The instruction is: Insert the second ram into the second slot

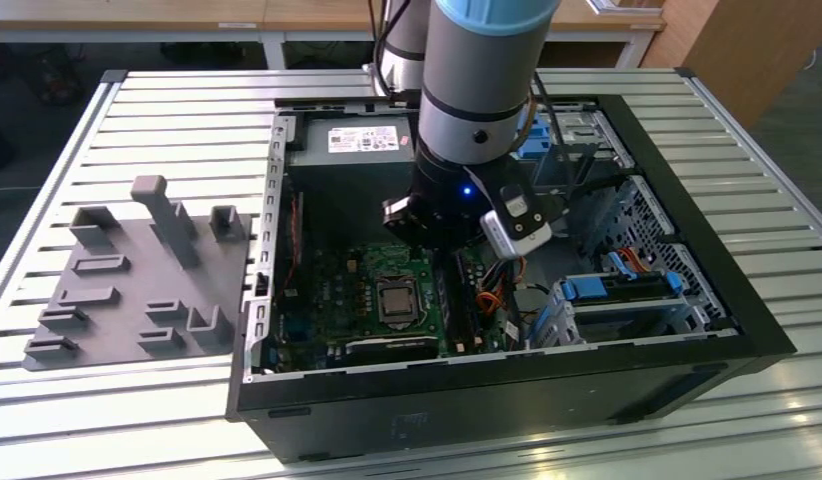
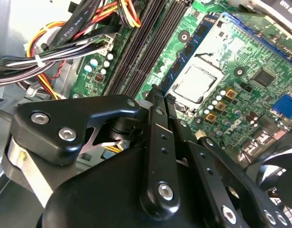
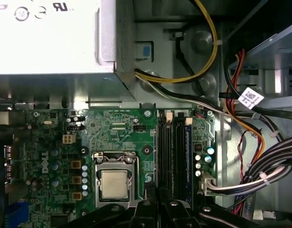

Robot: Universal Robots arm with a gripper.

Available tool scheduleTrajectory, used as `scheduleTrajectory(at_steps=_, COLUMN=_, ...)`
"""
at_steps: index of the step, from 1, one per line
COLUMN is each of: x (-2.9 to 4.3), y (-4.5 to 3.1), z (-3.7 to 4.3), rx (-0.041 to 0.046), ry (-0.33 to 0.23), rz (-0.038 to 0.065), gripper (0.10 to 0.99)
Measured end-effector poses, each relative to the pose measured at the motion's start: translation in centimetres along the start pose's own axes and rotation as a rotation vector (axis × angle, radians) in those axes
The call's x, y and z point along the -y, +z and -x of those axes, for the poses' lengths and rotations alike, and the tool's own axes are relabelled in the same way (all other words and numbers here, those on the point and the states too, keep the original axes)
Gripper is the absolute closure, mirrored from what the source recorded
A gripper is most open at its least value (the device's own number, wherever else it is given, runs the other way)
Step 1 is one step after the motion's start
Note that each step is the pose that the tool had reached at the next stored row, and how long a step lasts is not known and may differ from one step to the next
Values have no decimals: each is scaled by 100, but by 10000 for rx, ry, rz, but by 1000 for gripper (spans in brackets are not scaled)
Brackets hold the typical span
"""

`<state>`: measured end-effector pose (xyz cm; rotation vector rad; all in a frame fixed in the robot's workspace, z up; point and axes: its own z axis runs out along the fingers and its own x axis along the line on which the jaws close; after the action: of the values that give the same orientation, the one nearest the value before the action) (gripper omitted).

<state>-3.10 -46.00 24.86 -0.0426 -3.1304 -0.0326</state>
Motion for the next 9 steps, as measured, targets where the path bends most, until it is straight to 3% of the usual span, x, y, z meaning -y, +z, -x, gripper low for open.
scheduleTrajectory(at_steps=9, x=-1, y=101, z=106, rx=-4, ry=-220, rz=2, gripper=949)
